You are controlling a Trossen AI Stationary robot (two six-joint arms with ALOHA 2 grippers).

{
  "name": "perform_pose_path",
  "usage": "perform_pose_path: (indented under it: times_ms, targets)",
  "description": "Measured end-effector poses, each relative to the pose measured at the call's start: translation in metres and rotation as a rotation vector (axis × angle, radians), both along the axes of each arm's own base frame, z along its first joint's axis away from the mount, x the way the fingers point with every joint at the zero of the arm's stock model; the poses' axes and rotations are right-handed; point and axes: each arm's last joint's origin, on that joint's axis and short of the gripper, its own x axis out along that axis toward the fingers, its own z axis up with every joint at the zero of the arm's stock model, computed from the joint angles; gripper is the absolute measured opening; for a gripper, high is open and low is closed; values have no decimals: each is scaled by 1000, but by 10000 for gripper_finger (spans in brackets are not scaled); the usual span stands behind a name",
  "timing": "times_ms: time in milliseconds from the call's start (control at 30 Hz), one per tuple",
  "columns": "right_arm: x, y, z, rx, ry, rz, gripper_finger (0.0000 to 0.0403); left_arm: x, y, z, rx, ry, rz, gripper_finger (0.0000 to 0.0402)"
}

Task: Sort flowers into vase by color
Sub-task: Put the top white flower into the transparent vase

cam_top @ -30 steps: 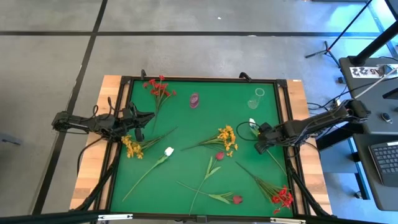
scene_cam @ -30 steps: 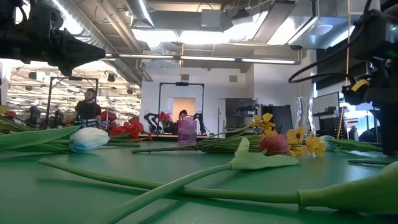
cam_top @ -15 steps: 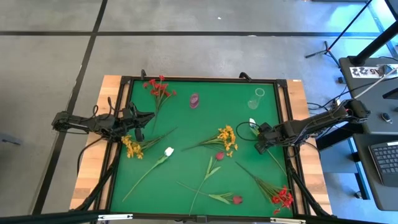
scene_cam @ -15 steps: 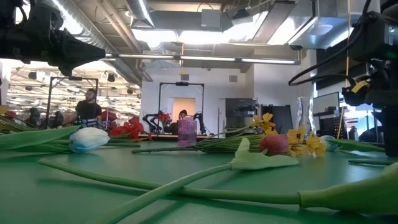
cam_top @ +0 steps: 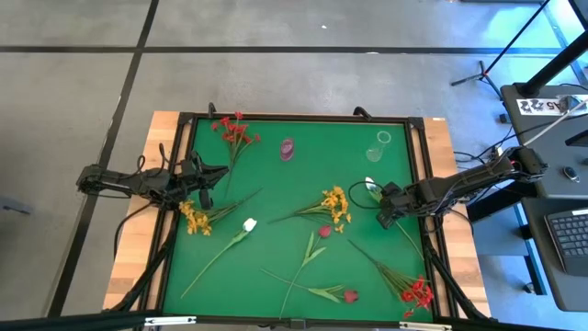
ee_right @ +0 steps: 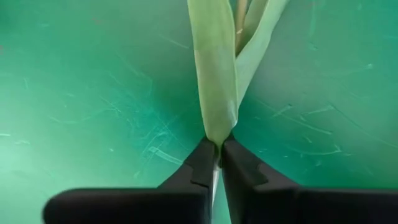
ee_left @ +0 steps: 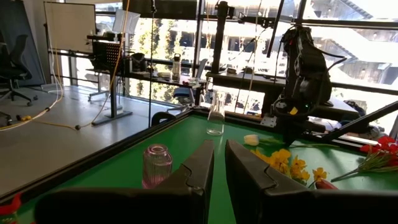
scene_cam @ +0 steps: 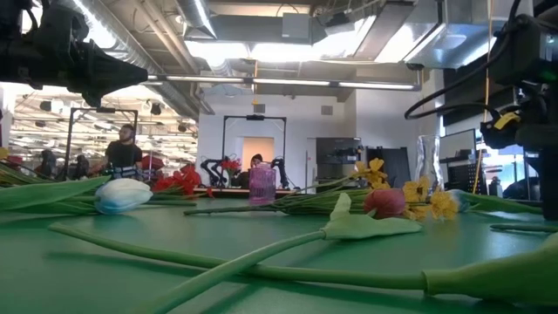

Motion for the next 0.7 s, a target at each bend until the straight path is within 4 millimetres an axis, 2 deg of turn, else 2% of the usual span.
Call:
perform_pose_path:
  times_ms: [200, 433, 700]
  targets:
    - [10, 1, 8, -21, -78, 18, 9, 0, 0, 0, 0, 0, 0, 39]
    - [34, 6, 33, -71, -305, 113, 5, 0, 0, 0, 0, 0, 0, 39]
    - [48, 7, 60, -183, -414, 195, 9, 0, 0, 0, 0, 0, 0, 39]
